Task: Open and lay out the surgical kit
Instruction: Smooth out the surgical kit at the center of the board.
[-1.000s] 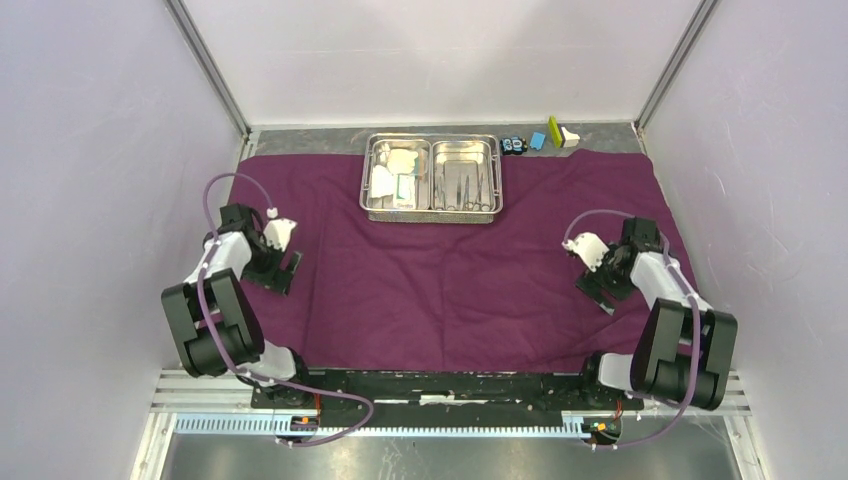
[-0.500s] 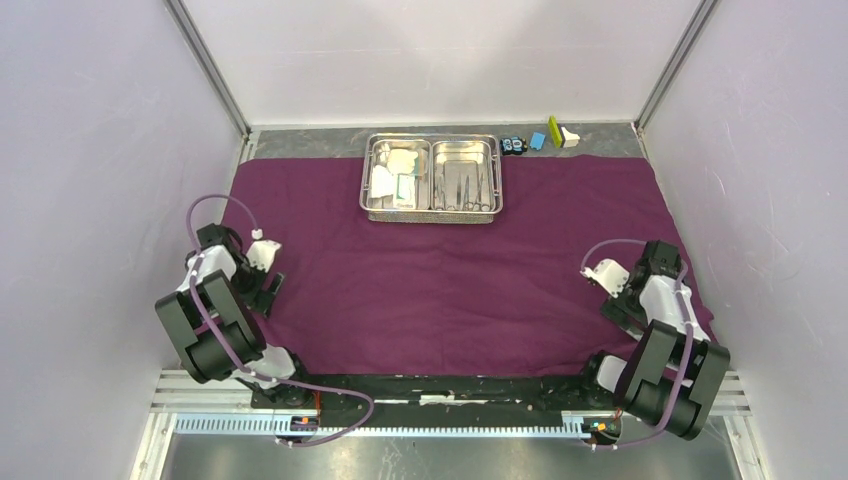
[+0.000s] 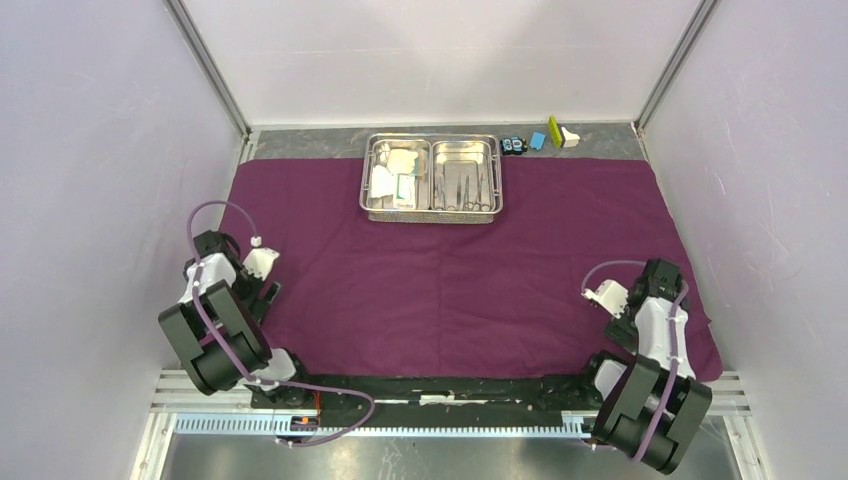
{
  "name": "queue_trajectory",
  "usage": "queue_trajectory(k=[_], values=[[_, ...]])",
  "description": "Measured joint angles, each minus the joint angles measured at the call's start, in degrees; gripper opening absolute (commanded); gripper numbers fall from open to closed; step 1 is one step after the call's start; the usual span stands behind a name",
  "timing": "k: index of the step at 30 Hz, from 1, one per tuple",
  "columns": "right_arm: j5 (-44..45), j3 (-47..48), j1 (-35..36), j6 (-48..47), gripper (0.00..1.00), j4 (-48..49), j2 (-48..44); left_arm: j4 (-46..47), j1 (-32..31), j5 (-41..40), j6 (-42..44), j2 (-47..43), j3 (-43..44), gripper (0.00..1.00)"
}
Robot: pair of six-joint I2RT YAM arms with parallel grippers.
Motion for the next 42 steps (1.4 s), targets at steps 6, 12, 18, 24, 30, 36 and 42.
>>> queue_trajectory(k=[6, 12, 18, 24, 30, 36, 42], values=[[2.2, 0.0, -1.9, -1.5, 0.88, -3.8, -6.0, -4.4, 0.5, 1.0, 0.1, -1.3, 2.6, 0.97], [-0.6, 6.3, -2.9, -2.1, 0.87, -11.3, -9.8, -6.1, 0.5, 4.9, 0.0, -4.4, 6.2, 0.97], [-10.1, 14.4, -2.8, 2.4, 0.86, -10.4, -5.8, -6.9, 0.5, 10.8, -2.6, -4.4, 9.3, 0.98], [-14.9, 12.1, -1.5, 7.2, 0.85, -4.3, -0.3, -7.0, -1.2, 16.3, -6.2, -3.3, 10.5, 1.00], [-8.6, 3.0, -1.2, 6.3, 0.85, 2.2, 1.3, -7.1, -2.8, 18.9, -8.7, -1.4, 10.5, 1.00], [-0.3, 0.1, -4.5, 1.9, 0.85, 3.3, -2.1, -7.0, -2.8, 18.7, -9.1, -1.2, 10.5, 1.00], [5.2, 1.4, -11.8, -1.7, 0.85, 3.8, -3.1, -6.5, -2.8, 17.9, -9.1, -1.2, 10.0, 1.00]])
